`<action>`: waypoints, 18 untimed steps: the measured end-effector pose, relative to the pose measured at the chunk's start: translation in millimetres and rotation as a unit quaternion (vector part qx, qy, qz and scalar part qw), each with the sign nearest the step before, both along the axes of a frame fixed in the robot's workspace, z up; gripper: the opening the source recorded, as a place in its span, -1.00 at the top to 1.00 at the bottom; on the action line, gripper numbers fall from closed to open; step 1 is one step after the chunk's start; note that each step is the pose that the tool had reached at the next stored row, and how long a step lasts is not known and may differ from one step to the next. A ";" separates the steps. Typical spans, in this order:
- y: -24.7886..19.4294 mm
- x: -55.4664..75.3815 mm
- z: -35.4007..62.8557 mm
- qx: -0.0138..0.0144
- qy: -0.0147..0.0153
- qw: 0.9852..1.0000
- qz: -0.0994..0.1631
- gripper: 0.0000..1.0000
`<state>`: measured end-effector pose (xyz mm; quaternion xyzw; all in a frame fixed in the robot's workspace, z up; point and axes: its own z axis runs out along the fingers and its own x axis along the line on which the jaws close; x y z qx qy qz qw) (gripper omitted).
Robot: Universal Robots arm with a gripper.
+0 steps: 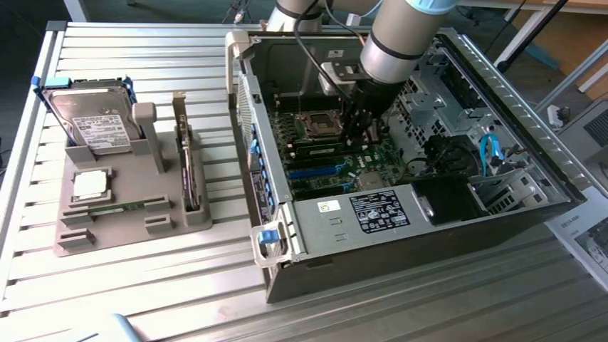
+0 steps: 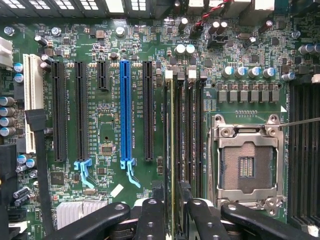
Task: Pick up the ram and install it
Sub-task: 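Insert the ram into the slot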
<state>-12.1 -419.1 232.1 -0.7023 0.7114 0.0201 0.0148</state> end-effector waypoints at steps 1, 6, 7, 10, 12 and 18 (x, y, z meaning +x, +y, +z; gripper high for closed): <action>0.0 0.0 0.7 0.000 0.000 1.000 0.000 0.49; 0.0 0.0 8.4 0.000 0.000 1.000 0.000 0.49; 0.0 0.0 10.6 0.000 0.000 1.000 0.000 0.49; 0.0 0.0 17.2 0.000 0.000 1.000 0.000 0.49; 0.0 0.0 21.6 0.000 0.000 1.000 0.000 0.49; 0.0 0.0 32.8 0.000 0.000 1.000 0.000 0.49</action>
